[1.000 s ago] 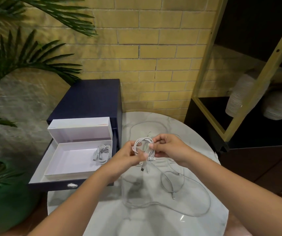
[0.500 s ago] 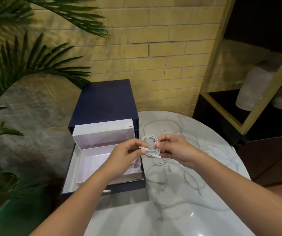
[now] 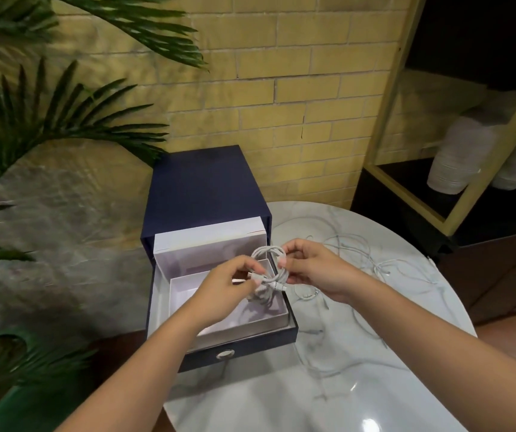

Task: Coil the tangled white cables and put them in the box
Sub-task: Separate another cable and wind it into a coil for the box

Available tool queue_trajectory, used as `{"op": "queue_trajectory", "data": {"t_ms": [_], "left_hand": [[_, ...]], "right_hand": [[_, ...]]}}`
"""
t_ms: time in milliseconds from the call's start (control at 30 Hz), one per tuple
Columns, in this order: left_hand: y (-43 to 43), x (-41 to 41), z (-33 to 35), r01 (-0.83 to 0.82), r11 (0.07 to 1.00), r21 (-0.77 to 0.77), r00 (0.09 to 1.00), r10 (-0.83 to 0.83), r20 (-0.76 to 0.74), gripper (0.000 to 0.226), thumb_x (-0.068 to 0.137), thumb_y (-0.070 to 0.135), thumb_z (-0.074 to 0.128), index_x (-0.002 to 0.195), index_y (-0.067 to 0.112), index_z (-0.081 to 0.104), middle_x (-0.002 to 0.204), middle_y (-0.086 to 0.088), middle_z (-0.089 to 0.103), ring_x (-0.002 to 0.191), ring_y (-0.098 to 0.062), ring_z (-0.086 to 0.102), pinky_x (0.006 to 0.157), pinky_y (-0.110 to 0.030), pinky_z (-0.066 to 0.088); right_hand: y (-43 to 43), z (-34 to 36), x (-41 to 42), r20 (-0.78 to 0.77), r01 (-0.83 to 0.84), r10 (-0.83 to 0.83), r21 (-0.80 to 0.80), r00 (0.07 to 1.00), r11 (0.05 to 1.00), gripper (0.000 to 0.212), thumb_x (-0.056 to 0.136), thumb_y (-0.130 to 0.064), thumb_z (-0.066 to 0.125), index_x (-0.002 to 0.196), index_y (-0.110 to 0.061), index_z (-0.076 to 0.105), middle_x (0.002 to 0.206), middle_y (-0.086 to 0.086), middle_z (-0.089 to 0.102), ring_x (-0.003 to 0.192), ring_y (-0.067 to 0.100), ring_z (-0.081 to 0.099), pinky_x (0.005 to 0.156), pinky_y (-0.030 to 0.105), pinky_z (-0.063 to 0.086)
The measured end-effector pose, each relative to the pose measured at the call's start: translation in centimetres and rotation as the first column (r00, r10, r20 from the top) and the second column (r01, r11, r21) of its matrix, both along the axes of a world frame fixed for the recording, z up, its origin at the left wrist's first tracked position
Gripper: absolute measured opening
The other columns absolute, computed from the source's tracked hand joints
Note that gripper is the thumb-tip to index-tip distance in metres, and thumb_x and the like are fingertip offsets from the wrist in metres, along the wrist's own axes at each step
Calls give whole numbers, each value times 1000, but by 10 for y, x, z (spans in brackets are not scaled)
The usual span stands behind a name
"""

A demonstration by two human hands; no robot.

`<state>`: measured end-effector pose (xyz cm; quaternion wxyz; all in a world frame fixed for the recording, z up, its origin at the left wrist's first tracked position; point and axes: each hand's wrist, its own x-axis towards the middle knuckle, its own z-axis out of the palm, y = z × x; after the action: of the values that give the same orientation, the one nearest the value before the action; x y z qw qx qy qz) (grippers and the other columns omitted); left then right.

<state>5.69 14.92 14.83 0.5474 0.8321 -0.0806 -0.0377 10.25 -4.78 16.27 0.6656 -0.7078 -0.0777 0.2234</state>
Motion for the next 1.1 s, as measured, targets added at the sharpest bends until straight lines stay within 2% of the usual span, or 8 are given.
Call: {"op": "queue_trajectory", "data": {"t_ms": [133,233,367,533,667,800,933,1100], "left_hand": [[10,1,-2,-166,944,-284,982,133,-134,33,89,1,63,111,19,45,101,-1,62,86,-10,63,76,-23,54],[23,2,-6,-284,930,-233,948,236,-216,29,91,8,63,113,16,46,100,-7,63,84,-17,67,75,-29,57],[38,-1,-9,-372,918,-134,897,319,-305,11,96,18,57,104,12,57,97,-12,69,78,-20,69,70,-29,57],[52,-3,-11,-374,908,-186,824,234,-516,35,89,46,61,107,16,66,104,-8,71,91,-25,71,77,-35,60],[53,-4,-22,-377,924,-67,829,304,-469,28,90,10,64,117,6,62,110,-18,67,83,-24,70,68,-30,60],[54,5,-35,-396,916,63,822,384,-421,41,91,6,60,132,10,55,111,-14,63,66,-20,66,72,-38,60],[50,13,-46,-393,911,126,832,411,-374,38,94,2,53,130,11,57,122,-10,58,76,-18,65,74,-42,60],[47,14,-58,-365,880,303,897,420,-141,35,92,3,56,124,15,63,123,-5,65,91,-20,65,77,-32,56]], "right_hand": [[13,-5,-3,-78,65,-59,76,995,995,12,88,-4,65,93,-10,56,88,13,61,74,17,66,68,23,58],[30,-11,-9,-61,84,-80,67,995,994,16,85,0,68,91,-8,55,87,11,61,71,19,66,69,25,58],[53,-22,-17,185,76,-47,-149,982,986,21,79,-2,74,86,-12,57,81,4,62,70,19,63,67,35,54],[78,-39,-25,478,29,176,-391,860,920,25,75,-1,75,80,-19,58,79,-3,60,77,20,61,74,36,53],[82,-46,-28,473,-54,316,-488,823,871,19,80,1,69,94,-11,70,91,-2,60,88,17,62,83,26,51],[55,-40,-19,547,86,200,-453,812,887,14,85,-4,66,95,-14,69,93,-6,60,88,12,60,79,21,49],[18,-35,-6,598,256,182,-571,780,780,14,88,-16,66,101,-21,67,97,-11,53,98,11,50,86,23,41],[0,-43,-9,473,201,296,-748,830,633,37,89,-28,65,125,-23,58,127,0,47,123,21,40,108,32,32]]}}
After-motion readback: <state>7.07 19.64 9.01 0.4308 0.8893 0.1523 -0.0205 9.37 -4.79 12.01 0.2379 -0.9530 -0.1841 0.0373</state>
